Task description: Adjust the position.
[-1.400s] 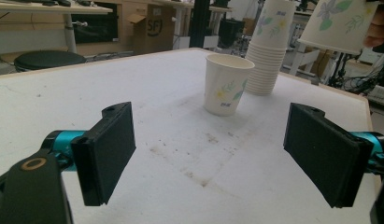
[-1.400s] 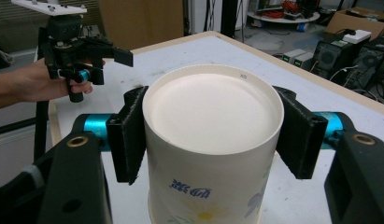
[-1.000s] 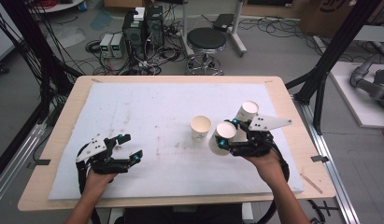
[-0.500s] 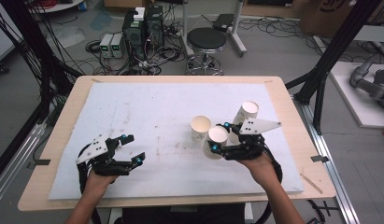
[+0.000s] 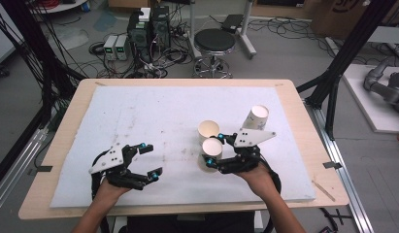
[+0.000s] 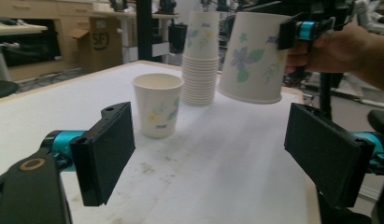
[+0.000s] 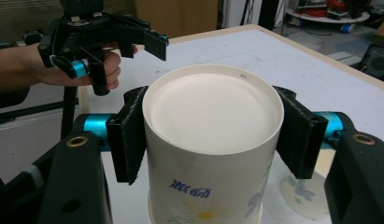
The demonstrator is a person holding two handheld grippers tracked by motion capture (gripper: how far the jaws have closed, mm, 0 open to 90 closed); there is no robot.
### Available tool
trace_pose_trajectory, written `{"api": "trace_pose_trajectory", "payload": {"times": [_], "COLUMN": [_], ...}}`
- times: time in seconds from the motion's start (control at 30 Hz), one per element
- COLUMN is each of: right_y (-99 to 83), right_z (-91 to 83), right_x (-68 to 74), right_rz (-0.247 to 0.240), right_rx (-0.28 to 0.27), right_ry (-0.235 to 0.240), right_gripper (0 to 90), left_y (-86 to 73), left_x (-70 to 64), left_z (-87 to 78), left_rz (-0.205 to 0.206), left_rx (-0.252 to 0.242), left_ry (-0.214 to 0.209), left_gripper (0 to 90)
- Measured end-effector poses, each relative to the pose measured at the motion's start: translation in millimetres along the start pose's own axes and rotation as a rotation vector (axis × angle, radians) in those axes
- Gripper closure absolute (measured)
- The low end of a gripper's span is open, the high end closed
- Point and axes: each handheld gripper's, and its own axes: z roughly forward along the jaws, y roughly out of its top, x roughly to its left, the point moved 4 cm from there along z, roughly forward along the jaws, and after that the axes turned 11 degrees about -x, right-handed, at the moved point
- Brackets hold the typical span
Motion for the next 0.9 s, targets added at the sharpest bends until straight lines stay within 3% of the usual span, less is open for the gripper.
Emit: {"api": "trace_pose_trajectory", "payload": {"times": [0.43,0.9], "right_y": [-7.3,-7.5], "right_z": [14.9,19.3], "right_x": [9.0,14.6], "right_rz": [0.014,0.007], "right_rx": [0.019,0.008], "right_ry": [0.052,0.076], "right_gripper": [34.6,34.6], "left_y": [-10.7,-14.3], "left_x": [-17.2,-21.8], "left_z": [36.9,60.1], "left_rz": [0.003,0.025], "left_rx": [0.064,0.082], "left_ry": [-0.112,-0.152], "left_gripper": [15.6,15.7]}}
